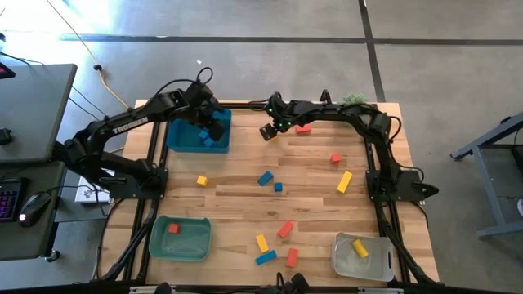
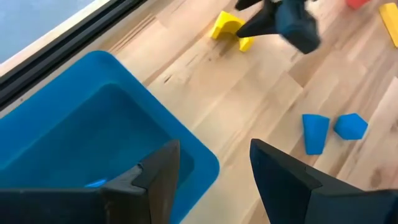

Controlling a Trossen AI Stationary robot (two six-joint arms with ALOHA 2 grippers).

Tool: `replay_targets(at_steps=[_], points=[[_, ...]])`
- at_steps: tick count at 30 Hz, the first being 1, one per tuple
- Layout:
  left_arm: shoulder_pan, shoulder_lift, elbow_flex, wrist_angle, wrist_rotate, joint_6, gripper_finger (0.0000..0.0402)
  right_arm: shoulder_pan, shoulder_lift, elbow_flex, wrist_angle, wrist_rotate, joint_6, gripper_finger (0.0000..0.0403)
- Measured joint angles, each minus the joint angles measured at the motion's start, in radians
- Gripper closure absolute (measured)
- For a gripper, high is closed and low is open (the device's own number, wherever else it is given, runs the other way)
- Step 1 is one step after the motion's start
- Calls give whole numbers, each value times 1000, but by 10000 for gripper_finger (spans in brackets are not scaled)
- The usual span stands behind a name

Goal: Sort & place blocks by color
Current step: Put the yellow block into the gray bin

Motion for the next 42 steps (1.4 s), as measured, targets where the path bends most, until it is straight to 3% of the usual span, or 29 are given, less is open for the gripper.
replay_targets(at_steps=[7, 16, 21, 33, 42], points=[[-22, -1, 0, 0, 0, 5, 218, -1, 24, 0, -12, -9, 26, 246], [-21, -1, 0, 0, -1, 38, 218, 1, 22, 1, -18, -18, 20, 388], [-21, -1, 0, -17, -2, 68, 218, 28, 10, 2, -60, -33, 47, 376], [-21, -1, 0, -56, -3, 120, 218, 185, -102, 2, -149, 8, 153, 397], [-21, -1, -1, -60, -3, 145, 218, 349, -223, 2, -257, 143, 303, 398]])
